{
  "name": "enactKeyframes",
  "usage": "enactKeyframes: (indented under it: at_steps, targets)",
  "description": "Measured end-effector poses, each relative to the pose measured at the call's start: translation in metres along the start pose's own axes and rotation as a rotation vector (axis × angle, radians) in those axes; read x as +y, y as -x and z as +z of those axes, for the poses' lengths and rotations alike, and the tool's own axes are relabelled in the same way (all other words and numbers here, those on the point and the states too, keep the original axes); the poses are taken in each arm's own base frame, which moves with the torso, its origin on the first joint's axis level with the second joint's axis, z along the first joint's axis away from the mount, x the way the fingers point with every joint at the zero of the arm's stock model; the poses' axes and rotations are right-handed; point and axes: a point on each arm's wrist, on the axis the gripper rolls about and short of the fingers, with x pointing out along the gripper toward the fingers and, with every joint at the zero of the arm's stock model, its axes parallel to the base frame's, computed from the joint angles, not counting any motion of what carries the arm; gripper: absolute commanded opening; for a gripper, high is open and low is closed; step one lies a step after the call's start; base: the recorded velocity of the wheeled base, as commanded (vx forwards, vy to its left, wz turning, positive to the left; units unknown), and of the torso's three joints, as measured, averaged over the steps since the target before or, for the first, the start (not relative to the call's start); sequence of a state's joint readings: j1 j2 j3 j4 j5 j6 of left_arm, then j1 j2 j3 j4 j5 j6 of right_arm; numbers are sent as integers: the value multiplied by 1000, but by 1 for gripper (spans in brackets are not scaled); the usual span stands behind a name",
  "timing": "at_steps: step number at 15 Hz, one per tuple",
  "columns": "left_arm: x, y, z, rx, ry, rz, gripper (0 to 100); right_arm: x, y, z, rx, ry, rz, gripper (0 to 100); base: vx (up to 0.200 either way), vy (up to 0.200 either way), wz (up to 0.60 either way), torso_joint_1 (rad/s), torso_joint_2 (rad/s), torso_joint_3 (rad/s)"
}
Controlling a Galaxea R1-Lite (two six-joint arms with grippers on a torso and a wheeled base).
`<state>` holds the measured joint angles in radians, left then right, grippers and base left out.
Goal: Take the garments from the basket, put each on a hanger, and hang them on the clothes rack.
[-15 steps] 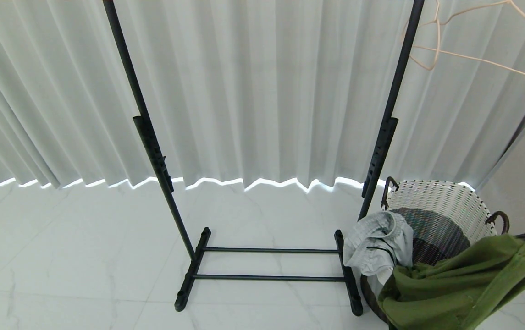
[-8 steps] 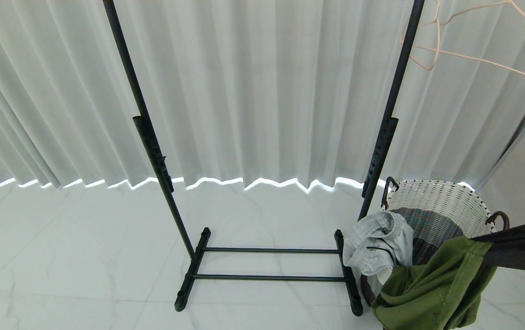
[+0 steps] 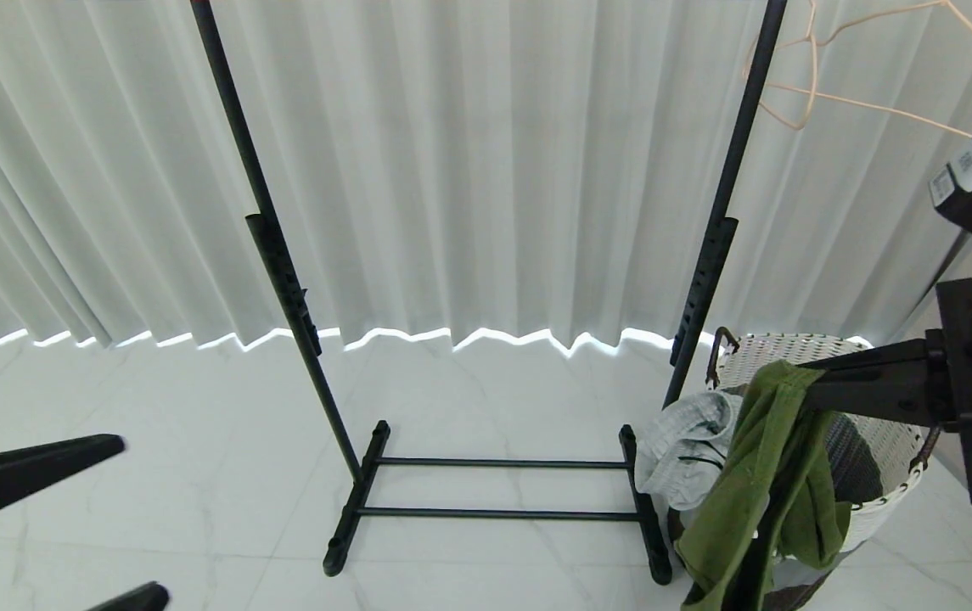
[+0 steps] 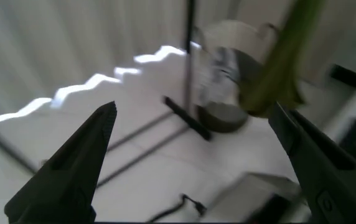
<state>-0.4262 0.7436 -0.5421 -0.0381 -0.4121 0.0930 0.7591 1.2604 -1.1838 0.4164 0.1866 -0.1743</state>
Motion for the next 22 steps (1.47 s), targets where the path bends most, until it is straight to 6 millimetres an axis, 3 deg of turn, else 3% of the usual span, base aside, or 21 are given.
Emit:
enactKeyframes:
  at_steps: [4,9,14,17,22]
  targets:
    - [2,-72,7,144,96,-194,100,-5,-11,15,-124,15,-48,0,0,0,0,0,0,0]
    - [-16,-141,-10,304,151,-203,100,-9,-38,30,-202,37,-43,0,0,0,0,0,0,0]
    - [-36,-205,-18,250,218,-88,100,8,-50,31,-187,62,30,0,0,0,0,0,0,0]
    - [-43,-228,-33,289,219,-58,100,15,-48,31,-194,75,59,0,0,0,0,0,0,0]
    - [-50,-251,-45,279,218,-60,100,23,-43,33,-211,88,84,0,0,0,0,0,0,0]
